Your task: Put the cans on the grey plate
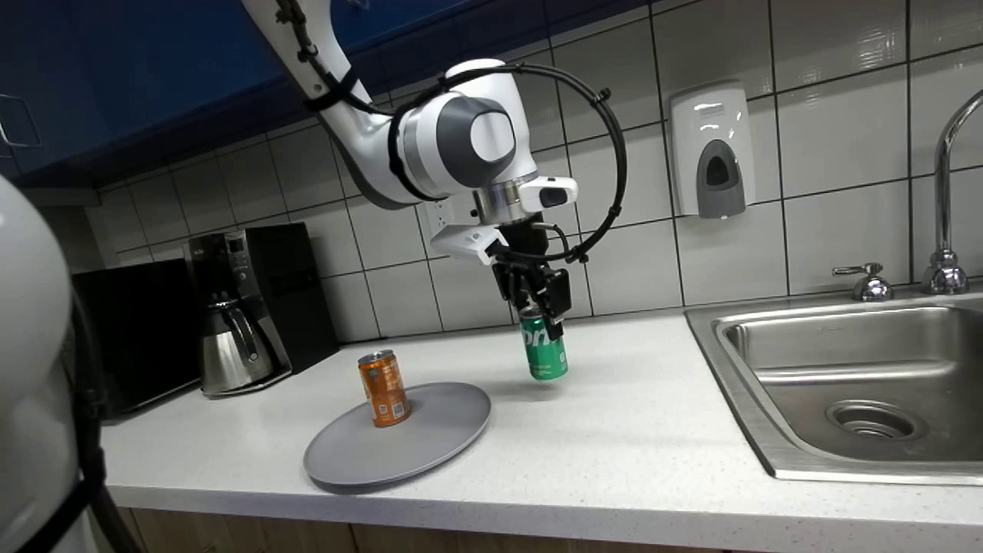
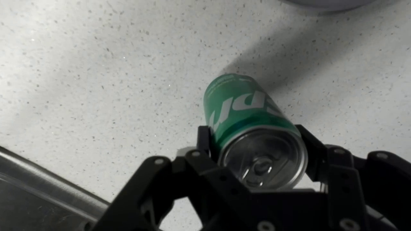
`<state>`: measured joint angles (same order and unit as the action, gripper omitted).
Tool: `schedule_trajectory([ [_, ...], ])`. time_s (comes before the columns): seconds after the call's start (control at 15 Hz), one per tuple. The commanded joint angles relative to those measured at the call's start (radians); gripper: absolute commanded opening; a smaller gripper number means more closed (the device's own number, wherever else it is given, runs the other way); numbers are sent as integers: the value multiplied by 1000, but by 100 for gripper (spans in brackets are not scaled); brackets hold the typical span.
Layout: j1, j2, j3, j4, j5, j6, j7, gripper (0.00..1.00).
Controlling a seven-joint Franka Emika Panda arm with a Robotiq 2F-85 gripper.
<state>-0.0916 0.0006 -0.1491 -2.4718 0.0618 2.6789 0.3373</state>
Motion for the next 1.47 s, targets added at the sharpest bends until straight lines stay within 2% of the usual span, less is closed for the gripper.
schedule_trajectory([
  [0.0, -1, -85, 25, -59, -20, -11, -24, 40],
  [0.73, 15, -155, 76, -130, -4, -22, -100, 40],
  [1.4, 52, -146, 103, -125, 11, -29, -164, 40],
])
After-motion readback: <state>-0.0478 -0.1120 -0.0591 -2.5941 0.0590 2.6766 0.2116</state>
